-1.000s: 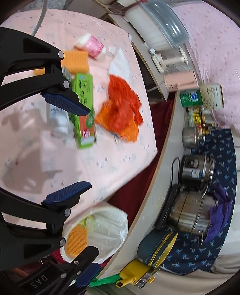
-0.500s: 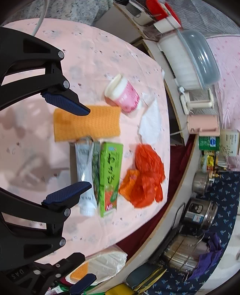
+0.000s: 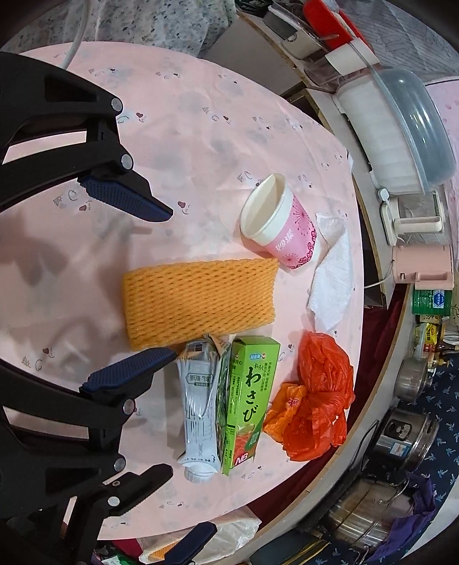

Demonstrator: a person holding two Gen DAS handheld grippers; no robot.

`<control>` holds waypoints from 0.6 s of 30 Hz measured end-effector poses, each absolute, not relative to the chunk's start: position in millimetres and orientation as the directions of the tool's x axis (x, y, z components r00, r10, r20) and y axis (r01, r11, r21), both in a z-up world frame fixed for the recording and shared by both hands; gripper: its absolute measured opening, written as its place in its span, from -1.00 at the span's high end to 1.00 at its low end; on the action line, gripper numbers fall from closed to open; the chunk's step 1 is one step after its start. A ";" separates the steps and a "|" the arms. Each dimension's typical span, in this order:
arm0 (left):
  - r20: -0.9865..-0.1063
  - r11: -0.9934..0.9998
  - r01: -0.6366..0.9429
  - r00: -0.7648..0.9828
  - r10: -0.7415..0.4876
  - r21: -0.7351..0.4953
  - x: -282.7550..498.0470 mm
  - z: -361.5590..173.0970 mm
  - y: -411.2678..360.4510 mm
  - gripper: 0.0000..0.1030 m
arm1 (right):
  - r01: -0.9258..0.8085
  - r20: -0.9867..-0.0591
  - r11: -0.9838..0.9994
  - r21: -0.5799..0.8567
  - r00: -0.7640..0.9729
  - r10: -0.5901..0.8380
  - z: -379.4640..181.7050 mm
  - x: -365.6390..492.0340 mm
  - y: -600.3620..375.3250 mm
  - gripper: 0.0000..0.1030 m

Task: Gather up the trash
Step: 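Grasp the white toothpaste tube with the right tool while the left tool grasps another foam sleeve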

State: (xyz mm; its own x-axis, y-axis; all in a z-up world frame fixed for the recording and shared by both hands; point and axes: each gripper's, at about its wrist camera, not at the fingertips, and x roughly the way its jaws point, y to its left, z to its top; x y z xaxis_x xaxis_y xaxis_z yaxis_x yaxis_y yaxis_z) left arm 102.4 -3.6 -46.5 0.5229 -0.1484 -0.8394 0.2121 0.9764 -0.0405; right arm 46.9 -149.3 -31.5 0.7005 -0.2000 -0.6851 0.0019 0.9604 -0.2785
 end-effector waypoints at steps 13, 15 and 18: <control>-0.872 0.967 0.242 0.452 -0.187 -0.082 135.0 -64.2 -11.9 -0.35 | -0.128 -0.743 0.951 -0.283 0.656 -0.133 -48.4 96.7 -145.8 -0.54; -0.874 0.964 0.253 0.445 -0.194 -0.085 138.3 -65.5 -15.1 -0.34 | -0.147 -0.762 0.953 -0.264 0.638 -0.113 -53.1 101.8 -146.5 -0.49; -0.877 0.960 0.263 0.434 -0.205 -0.094 142.0 -67.1 -19.1 -0.13 | -0.144 -0.799 0.971 -0.189 0.598 -0.067 -59.1 108.3 -155.2 -0.07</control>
State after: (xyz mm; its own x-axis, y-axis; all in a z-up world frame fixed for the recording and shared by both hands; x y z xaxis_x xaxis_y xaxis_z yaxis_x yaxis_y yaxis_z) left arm 142.0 -19.1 -67.1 0.4341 -0.2051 -0.8772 0.2633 0.9601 -0.0942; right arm 108.3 -155.2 -59.1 0.5981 -0.0669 -0.7986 -0.1440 0.9713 -0.1892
